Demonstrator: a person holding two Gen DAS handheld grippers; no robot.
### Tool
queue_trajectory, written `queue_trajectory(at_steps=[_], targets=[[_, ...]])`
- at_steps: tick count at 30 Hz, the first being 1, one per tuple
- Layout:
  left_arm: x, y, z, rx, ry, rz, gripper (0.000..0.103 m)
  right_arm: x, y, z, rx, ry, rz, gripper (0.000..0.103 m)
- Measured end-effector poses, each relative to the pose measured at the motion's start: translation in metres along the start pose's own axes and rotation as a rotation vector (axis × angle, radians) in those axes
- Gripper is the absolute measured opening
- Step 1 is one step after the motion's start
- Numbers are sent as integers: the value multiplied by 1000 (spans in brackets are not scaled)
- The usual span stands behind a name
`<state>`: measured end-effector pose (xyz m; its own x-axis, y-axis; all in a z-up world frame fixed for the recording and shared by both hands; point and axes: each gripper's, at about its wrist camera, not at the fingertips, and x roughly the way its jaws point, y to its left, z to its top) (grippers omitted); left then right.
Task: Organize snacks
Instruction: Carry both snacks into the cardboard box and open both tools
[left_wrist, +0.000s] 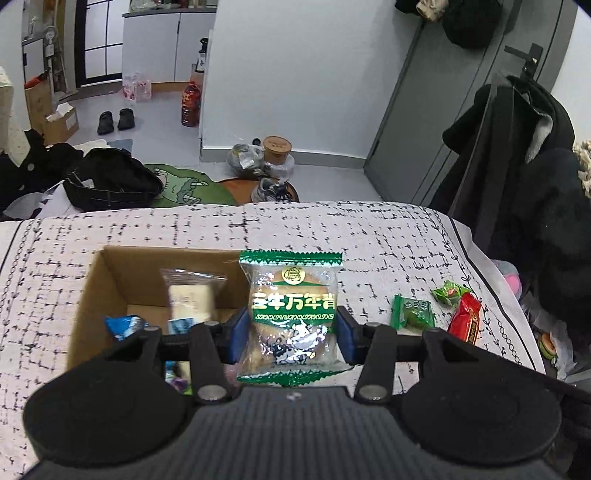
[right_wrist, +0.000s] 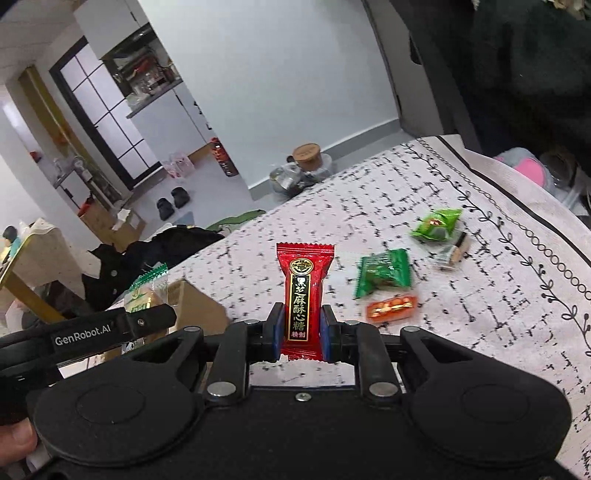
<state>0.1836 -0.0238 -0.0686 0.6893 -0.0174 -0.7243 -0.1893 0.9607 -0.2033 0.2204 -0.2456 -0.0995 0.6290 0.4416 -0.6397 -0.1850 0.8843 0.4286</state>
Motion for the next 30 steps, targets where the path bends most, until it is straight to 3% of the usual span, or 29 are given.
queue_trajectory(at_steps=[18,30], targets=[[-34,51,-12,-67,-28,41,48,-8,52,-15,-79,-5,70,19],[-41,91,-30,-116,14,66,48,1,89,-31,-123,19,153,19]])
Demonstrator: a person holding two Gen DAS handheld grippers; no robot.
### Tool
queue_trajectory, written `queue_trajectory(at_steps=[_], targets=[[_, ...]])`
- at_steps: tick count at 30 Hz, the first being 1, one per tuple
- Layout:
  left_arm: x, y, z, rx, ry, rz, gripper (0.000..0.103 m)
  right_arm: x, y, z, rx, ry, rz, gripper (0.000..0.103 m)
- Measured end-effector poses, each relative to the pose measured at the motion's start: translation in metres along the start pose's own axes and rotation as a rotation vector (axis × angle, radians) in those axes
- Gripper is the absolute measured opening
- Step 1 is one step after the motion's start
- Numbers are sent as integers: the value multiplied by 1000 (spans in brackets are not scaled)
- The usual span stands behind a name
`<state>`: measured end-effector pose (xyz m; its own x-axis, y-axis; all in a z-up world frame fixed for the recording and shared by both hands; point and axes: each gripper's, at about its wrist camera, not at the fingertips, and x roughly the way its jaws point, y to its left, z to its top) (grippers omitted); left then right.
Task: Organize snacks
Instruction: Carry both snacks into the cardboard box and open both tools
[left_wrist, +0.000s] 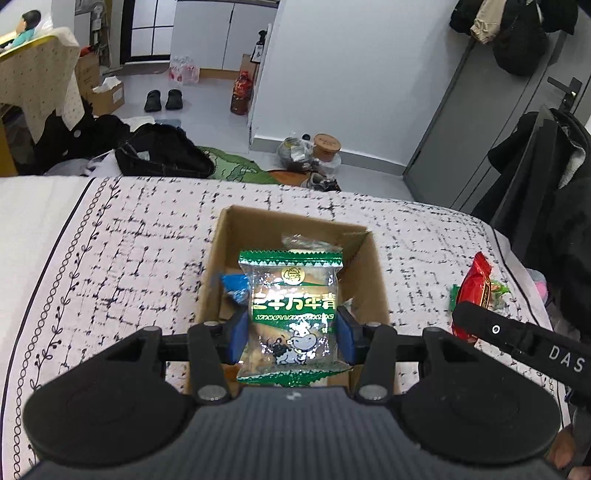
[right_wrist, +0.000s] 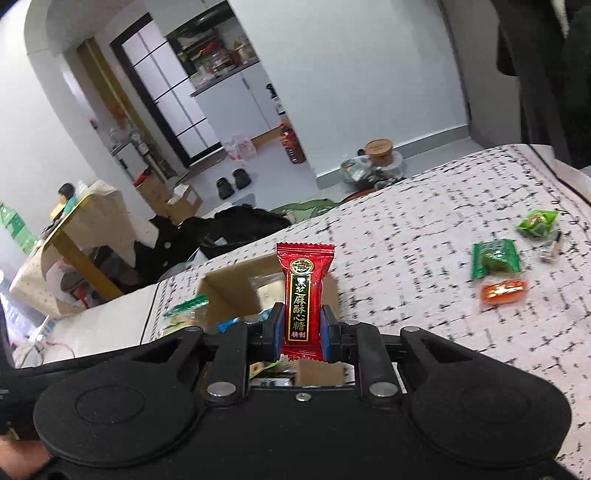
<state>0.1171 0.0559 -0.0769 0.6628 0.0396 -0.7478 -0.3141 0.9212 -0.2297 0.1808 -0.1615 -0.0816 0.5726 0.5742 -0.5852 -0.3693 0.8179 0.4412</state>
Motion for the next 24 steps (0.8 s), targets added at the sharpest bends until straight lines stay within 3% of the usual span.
queue_trajectory(at_steps=[10,12,15,20,24], targets=[[0,14,-7,-14,39,4,55,11,15,-9,-9,51,58,21],[0,16,-6,-22,40,10,55,12,16,-10,-11,52,65,26],[-1,18,-6,-23,37,12,57,10,15,-9,-14,44,60,48],[-3,16,-4,-11,26,5,64,9,9,-9,-4,51,34,50],[0,12,-4,-9,44,-6,68,4,2,-7,4,34,13,60]])
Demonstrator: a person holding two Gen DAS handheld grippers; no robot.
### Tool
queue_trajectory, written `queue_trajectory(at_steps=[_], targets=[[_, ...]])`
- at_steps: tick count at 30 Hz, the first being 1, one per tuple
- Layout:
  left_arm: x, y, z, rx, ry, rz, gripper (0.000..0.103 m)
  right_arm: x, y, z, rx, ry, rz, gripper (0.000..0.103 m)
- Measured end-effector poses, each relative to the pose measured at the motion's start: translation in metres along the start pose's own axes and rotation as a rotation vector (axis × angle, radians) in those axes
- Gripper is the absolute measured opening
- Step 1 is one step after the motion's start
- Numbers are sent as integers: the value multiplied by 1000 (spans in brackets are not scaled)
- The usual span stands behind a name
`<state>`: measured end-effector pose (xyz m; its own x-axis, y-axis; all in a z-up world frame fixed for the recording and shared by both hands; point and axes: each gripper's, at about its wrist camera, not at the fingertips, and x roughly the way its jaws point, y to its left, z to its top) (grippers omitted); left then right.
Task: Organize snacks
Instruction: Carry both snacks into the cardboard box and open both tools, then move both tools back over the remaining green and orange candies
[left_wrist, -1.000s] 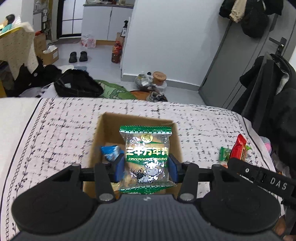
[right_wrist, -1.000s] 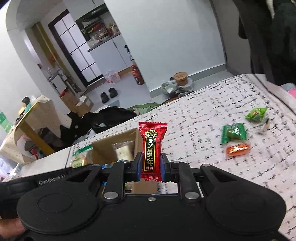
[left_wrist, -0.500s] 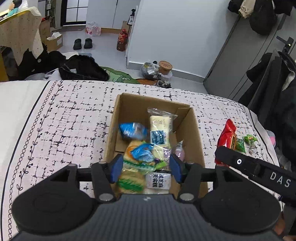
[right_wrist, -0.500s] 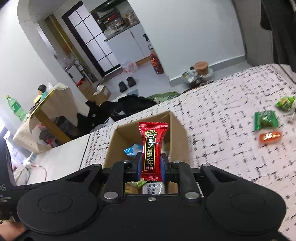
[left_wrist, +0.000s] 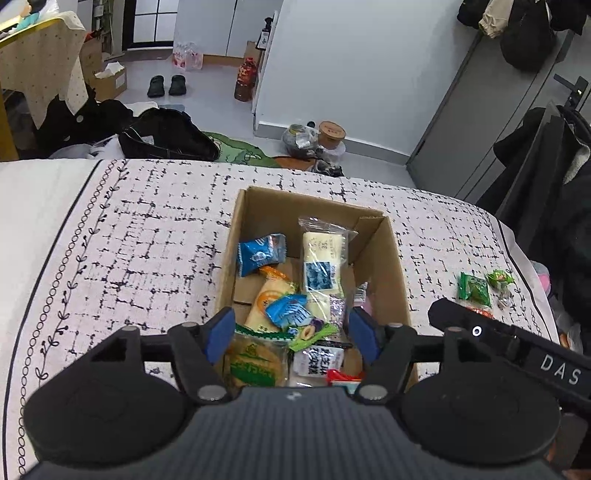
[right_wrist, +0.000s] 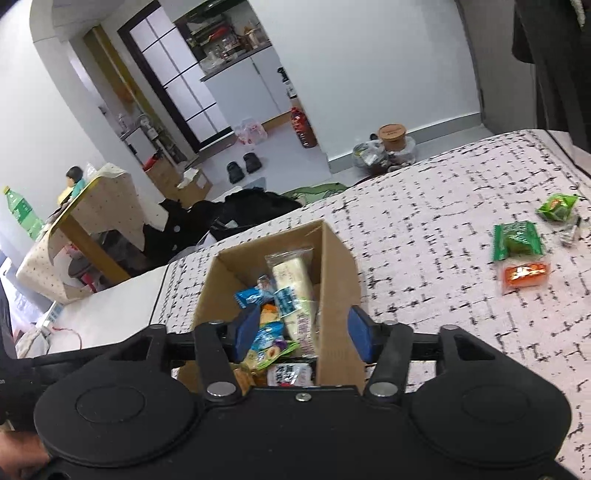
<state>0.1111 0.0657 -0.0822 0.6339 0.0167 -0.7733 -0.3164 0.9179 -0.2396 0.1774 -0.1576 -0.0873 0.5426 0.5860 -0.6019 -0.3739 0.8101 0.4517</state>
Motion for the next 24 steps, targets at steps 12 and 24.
queue_trajectory(at_steps=[12,24], targets=[[1,-24,3,48,-22,20,89,-21,-35,13,17,-50,-78,89],[4,-52,15,66,-75,-24,103,-39,-71,24,42,-131,-162,103]])
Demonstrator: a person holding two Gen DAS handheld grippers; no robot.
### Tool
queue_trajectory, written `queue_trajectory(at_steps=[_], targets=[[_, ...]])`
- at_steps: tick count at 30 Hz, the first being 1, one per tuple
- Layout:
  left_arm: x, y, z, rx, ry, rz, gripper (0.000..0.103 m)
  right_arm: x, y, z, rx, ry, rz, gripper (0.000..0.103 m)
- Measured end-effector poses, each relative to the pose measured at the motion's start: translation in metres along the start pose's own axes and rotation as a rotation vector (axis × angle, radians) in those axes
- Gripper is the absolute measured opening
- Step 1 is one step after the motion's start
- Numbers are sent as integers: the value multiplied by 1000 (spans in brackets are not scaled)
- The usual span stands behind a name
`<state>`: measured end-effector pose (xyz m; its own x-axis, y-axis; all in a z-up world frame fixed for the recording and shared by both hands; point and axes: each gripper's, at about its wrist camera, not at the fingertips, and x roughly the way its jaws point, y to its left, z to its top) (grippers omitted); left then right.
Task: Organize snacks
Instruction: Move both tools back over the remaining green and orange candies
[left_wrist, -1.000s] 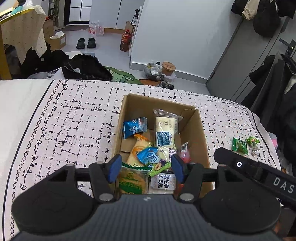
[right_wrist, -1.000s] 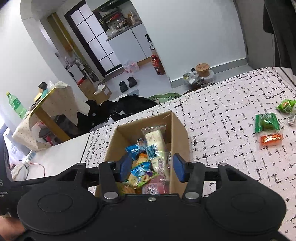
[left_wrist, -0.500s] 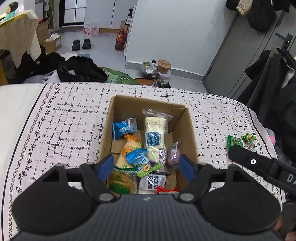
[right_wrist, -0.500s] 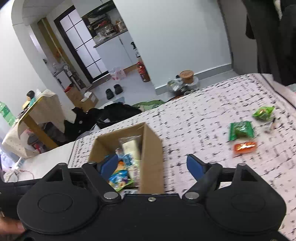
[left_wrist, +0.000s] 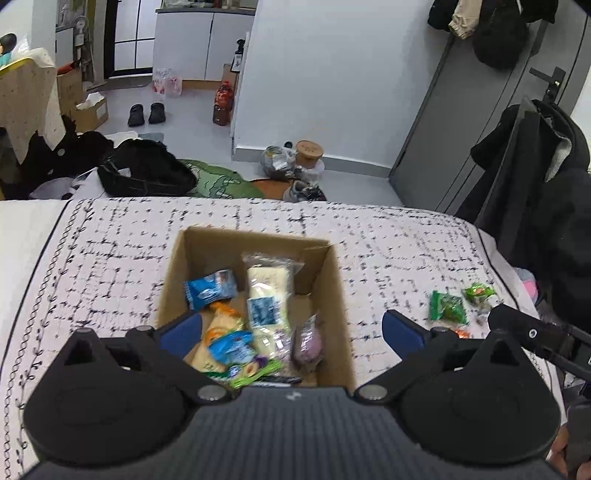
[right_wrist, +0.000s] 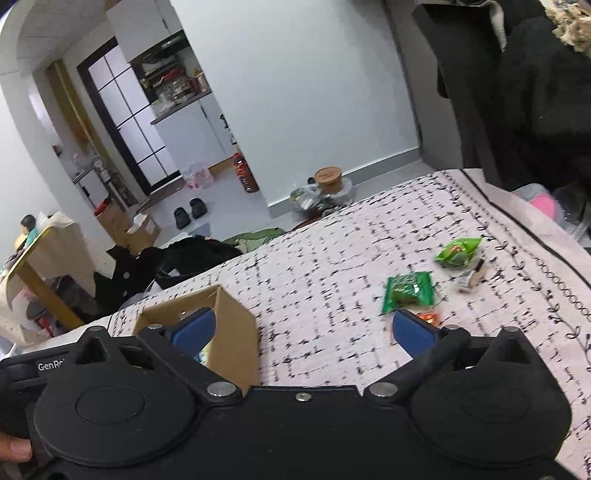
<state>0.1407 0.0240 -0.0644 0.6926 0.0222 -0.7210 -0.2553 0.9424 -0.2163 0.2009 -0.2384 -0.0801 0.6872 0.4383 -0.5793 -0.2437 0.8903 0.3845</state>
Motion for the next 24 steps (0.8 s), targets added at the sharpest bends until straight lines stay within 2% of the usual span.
queue_trajectory(at_steps=[4,24], targets=[[4,-14,2,28,3,-30,103,-1,-14,3,22,-15,-17,103],[42,-97,2,168,36,-99,103,-4,-103,19,90,26,-105,103]])
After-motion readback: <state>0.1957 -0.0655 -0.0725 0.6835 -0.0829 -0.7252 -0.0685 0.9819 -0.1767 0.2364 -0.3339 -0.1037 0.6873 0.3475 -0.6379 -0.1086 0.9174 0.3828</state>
